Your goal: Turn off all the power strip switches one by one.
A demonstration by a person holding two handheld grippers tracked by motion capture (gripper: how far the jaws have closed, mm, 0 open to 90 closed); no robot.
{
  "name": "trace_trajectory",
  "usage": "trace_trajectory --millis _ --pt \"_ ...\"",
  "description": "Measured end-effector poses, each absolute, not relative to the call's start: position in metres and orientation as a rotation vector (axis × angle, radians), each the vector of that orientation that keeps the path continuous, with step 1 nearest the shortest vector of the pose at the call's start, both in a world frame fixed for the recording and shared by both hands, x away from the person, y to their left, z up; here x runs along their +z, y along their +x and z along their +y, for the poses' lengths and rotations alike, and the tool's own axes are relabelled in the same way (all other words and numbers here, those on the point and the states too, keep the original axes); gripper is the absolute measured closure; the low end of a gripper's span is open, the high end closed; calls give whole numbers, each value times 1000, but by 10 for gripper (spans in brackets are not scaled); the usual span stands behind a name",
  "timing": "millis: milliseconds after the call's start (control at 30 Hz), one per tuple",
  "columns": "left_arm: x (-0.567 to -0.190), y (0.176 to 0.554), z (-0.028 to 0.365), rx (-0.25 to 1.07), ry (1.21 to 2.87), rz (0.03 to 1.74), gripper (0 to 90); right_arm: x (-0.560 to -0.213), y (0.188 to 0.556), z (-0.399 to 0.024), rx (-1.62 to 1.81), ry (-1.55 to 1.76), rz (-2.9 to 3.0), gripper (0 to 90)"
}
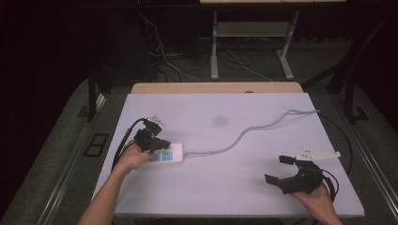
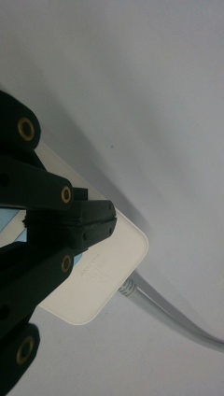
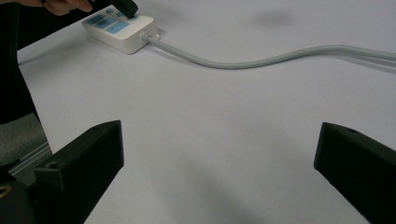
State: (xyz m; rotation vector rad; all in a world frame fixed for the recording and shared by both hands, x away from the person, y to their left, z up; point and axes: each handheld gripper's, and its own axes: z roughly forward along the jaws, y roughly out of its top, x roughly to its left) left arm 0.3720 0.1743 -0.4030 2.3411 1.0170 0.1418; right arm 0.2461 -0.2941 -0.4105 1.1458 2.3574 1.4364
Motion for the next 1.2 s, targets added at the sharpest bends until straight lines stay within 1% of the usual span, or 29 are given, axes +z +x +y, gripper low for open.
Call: trace_trajectory --millis 133,400,533,667,1200 --pt "-405 372 176 130 2315 1030 894 -410 246 -294 1436 1142 2358 13" --pt "-404 374 176 115 2318 1047 897 -410 245 -293 1443 1137 2355 13" --pt "-405 376 177 76 2301 1085 898 -409 244 -293 1445 1135 2358 13" --pt "-405 375 176 90 2301 1081 898 -409 245 -294 1450 1138 2353 14" --pt "-405 377 177 77 2279 1115 895 -410 246 -294 1447 1153 2352 13"
